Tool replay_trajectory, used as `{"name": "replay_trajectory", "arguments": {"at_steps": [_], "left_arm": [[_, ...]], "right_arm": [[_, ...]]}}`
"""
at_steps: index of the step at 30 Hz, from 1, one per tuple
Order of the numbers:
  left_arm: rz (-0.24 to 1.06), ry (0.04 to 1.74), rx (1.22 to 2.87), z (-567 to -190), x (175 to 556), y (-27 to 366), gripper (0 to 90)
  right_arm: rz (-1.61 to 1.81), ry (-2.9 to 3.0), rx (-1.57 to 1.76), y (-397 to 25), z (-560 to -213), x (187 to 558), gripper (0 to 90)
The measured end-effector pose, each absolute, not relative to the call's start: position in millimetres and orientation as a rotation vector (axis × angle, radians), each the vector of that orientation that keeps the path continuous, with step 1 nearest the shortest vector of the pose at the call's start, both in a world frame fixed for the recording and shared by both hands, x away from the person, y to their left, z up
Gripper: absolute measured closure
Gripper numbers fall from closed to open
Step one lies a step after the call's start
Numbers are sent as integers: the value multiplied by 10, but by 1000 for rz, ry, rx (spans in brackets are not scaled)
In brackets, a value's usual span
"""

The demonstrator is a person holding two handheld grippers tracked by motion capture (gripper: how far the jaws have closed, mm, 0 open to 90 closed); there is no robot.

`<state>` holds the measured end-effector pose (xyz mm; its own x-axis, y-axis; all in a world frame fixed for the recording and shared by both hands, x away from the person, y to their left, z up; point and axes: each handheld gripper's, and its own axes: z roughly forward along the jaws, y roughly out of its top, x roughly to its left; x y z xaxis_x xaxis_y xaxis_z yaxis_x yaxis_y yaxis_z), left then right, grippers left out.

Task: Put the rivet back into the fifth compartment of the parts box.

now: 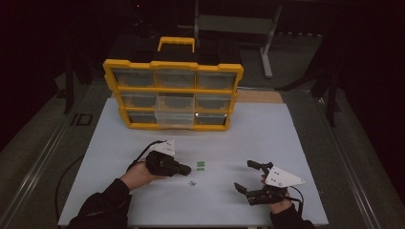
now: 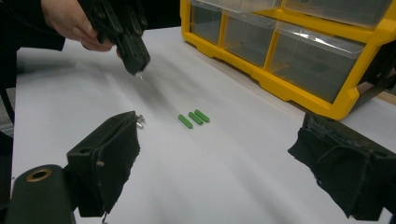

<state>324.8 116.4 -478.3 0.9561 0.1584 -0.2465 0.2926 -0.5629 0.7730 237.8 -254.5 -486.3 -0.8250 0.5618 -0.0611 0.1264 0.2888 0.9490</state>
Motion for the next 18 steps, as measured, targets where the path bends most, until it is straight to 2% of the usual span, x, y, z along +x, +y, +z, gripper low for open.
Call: {"name": "replay_trajectory", "arguments": {"at_steps": [18], "left_arm": [[-126,236,2119,-4135,3287,1383,848]], "right_arm": [[1557,2174,618,-2542,-4853,2367,123]]}}
